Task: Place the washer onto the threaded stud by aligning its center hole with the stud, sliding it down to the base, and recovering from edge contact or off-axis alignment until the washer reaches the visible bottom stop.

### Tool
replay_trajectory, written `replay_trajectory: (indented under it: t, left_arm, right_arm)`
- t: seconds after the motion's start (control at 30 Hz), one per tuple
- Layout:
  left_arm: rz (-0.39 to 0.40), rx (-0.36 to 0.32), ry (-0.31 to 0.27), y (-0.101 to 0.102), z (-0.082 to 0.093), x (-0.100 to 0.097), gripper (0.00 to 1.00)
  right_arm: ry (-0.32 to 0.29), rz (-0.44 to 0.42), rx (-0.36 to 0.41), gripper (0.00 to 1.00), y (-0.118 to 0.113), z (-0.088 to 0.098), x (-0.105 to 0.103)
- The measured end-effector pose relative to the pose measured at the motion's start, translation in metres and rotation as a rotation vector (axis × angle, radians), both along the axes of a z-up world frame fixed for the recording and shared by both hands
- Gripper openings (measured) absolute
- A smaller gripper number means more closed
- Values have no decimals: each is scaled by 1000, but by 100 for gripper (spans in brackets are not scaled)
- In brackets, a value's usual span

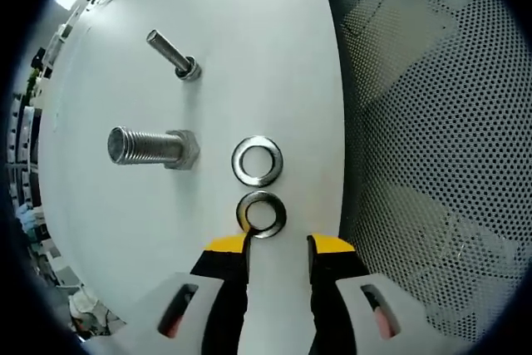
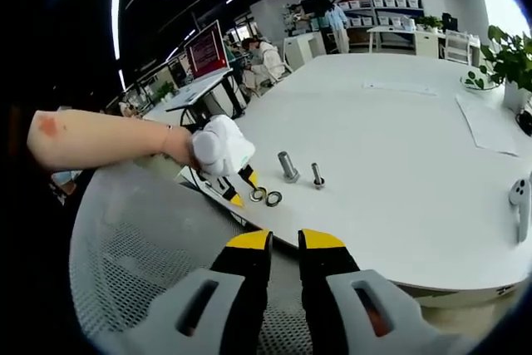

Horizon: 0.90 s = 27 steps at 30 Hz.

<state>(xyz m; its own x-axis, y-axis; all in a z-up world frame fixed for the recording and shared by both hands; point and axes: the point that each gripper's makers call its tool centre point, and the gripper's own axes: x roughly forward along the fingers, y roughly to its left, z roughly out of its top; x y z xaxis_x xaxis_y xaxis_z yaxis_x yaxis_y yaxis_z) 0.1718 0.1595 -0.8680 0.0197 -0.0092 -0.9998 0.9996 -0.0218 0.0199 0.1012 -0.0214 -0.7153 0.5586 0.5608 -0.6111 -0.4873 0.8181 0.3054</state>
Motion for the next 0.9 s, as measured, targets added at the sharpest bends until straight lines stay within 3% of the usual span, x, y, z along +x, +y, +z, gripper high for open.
replay_trajectory:
  t: [0.27,0.63,0.9]
  left_arm:
    - [-32,3,0,-1,1,0,27]
    - [-57,-16,-43,-2,3,9,38]
    - [-73,-16,-2,-2,1,8,36]
  right_arm:
    - [-8,0,0,16,-1,1,2]
    - [-21,-13,4,16,-3,3,5]
    - [-32,-21,5,16,-4,5,6]
